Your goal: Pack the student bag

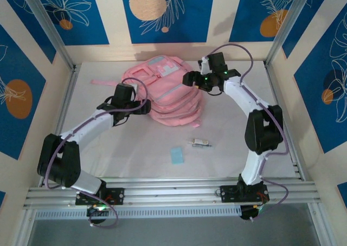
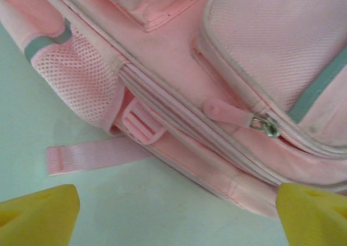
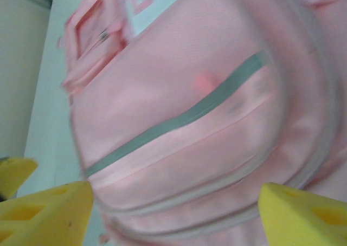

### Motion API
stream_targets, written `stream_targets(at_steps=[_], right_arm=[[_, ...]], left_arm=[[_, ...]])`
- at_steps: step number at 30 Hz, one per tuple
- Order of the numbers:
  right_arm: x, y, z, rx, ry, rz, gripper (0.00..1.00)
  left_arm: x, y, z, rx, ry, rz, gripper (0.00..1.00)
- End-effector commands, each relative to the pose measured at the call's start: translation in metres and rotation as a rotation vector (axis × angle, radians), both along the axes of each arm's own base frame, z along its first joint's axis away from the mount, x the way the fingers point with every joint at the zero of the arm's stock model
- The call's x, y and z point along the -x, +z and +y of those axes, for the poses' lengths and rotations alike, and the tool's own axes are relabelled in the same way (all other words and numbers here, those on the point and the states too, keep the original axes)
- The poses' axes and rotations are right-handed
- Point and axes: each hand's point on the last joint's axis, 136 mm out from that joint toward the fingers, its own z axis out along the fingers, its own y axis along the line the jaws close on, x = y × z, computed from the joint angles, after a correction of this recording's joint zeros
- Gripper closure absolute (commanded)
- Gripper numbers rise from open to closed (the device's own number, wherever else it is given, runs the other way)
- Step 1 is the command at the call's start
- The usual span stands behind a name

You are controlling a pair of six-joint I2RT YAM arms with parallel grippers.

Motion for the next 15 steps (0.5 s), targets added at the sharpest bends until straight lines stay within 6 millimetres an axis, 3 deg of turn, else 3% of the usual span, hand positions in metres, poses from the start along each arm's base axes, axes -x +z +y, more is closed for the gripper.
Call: stream_targets(at_steps=[1, 5, 12, 15], right_arm=[[0.053, -0.014, 0.012, 0.101, 0.03, 0.081, 0.16], [0.111, -0.039, 0.026, 0.203, 0.063, 0.18, 0.01], [0.211, -0.082, 0.045, 0.368, 0.11, 0.35, 0.01], [0.244, -0.1, 0.051, 0.413, 0.122, 0.401, 0.0]], left_arm=[[0.014, 0.004, -0.009, 0.104, -0.006, 0.031, 0.0], [0.021, 0.006, -0.011, 0.169, 0.009, 0.01, 0.0], [0.031, 0.009, 0.001, 0.209, 0.062, -0.051, 0.0], [0.035, 0.006, 0.004, 0.212, 0.072, -0.056, 0.0]])
